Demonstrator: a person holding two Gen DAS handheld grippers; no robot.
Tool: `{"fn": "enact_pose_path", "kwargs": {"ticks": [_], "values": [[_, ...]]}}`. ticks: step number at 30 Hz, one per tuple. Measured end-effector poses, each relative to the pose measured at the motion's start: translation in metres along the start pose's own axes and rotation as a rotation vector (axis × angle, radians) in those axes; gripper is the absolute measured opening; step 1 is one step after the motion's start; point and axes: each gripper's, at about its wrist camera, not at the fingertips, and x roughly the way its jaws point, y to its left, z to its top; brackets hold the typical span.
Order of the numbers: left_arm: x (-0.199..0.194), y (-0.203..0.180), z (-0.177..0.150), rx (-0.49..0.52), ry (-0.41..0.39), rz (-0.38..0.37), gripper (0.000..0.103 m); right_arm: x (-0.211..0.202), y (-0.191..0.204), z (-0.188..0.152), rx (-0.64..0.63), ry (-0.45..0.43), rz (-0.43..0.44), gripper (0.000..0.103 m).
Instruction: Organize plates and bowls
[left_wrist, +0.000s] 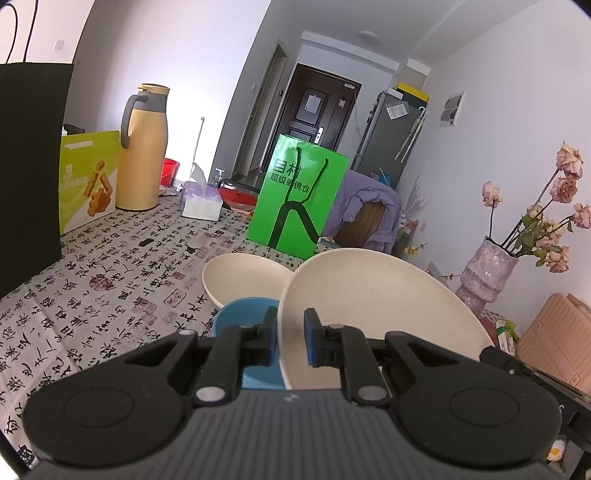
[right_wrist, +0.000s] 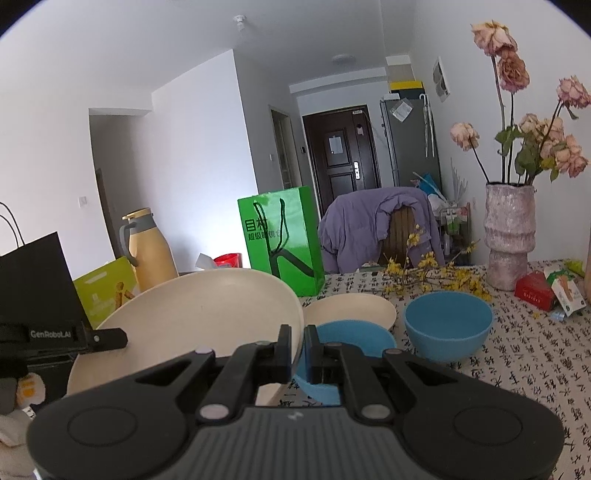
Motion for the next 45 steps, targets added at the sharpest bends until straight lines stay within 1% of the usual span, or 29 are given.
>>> {"fn": "enact_pose_path", "kwargs": {"ticks": [11, 45], "values": [[0.000, -0.002, -0.010, 0.012, 0.012, 0.000, 0.014, -0.001, -0.007, -0.011, 0.025, 0.018, 0.000, 0.007], [0.013, -0.001, -0.044, 0.006, 0.091, -0.010, 0.014, 0.005, -0.025, -0.043, 0.063, 0.097, -0.020, 0.007]]}}
